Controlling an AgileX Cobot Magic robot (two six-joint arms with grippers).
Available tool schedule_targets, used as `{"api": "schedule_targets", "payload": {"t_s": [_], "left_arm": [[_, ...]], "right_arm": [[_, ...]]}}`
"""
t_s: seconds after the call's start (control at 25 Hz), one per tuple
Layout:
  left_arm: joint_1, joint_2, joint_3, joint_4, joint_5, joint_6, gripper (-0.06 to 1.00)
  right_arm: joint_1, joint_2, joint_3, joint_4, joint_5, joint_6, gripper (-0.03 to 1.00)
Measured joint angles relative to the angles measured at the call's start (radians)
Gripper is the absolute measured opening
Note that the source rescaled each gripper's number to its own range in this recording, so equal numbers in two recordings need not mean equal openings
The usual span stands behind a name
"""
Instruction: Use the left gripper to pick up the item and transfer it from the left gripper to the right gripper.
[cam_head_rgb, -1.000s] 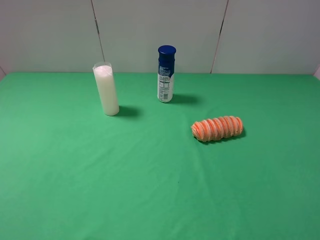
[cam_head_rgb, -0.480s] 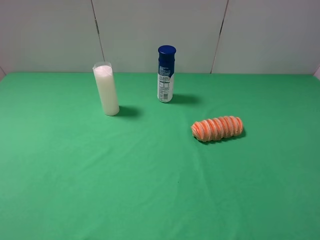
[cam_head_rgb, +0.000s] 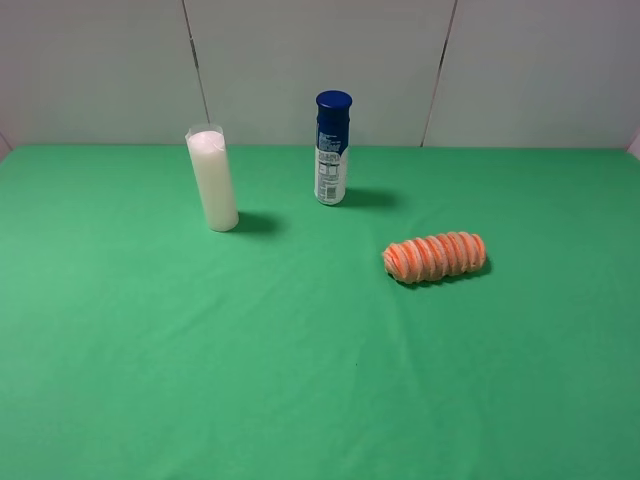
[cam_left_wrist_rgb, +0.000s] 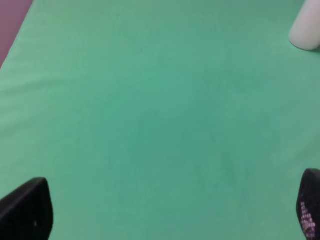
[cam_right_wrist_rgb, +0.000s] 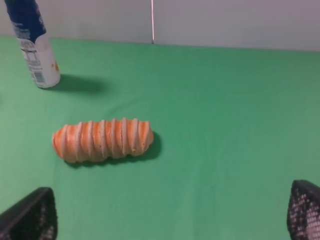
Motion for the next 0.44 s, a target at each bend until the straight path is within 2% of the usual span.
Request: {"api": "schedule_targets", "payload": {"t_s": [0.44], "left_arm": [[0.0,0.0,0.0,0.0,0.0,0.0,0.97]], "right_arm": [[0.0,0.0,0.0,0.0,0.0,0.0,1.0]]}}
